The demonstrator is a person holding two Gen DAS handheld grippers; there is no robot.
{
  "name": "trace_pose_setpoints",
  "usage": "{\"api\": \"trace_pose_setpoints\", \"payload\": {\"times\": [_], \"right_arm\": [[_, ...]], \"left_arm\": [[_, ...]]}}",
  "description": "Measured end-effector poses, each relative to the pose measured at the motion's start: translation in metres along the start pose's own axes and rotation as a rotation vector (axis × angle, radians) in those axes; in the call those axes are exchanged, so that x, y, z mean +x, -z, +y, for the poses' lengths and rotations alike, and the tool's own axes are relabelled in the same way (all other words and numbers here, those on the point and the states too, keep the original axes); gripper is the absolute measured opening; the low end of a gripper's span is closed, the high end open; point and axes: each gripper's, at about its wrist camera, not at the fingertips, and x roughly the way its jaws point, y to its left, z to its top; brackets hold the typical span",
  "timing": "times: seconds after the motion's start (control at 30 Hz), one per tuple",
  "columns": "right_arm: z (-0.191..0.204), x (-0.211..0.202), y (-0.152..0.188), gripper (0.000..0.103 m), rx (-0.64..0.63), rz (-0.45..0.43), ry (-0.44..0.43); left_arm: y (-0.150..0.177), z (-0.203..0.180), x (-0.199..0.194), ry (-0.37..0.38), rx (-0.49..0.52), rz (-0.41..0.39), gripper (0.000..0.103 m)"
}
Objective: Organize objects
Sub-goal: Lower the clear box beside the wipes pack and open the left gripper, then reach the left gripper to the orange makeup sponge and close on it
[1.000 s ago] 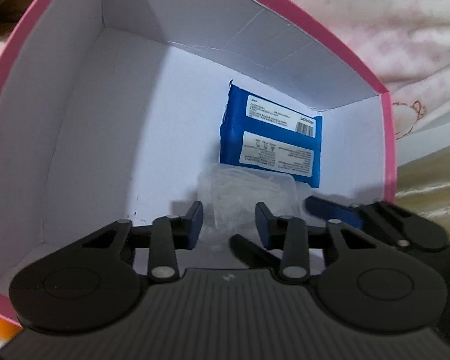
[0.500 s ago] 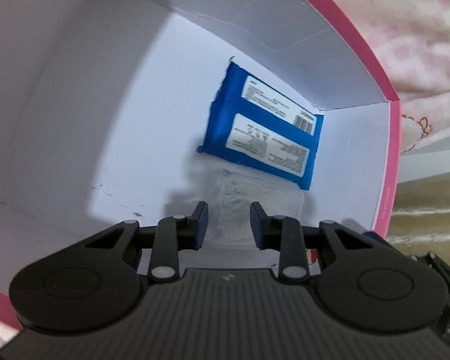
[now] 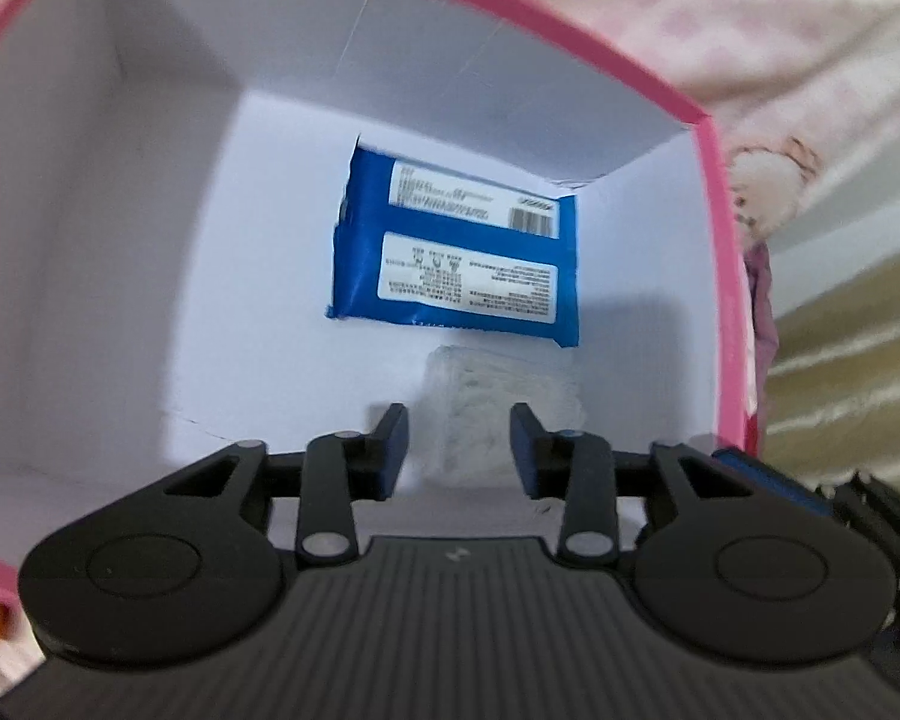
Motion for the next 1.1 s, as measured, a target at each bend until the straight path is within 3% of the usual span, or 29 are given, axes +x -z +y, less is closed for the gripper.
{"api": "trace_pose_setpoints", "payload": {"times": [0.23,0.37,0.6,0.9,1.1], "right_arm": [[0.002,-0.039,0.009,0.054,0.110,-0.023,-0.059],[0.019,-0.069,0.009,0.059,0.077,-0.061,-0.017],[0.060,-0.114,0.010,0.065,0.008,-0.097,0.012],[0.117,-0.152,0.024,0.081,-0.074,-0.091,-0.037],[0.137,-0.158,0.062,0.086,-0.046,-0.069,-0.077]], "left_arm": [[0.019,-0.021,-0.080,-0.140,0.286,-0.075,0.054],[0.034,-0.024,-0.127,-0.187,0.380,-0.069,0.059],[0.056,-0.019,-0.197,-0.180,0.430,-0.060,0.068],[0.099,-0.012,-0.245,-0.237,0.541,-0.099,0.074],[0.130,0.003,-0.257,-0.225,0.539,-0.151,0.081]]}}
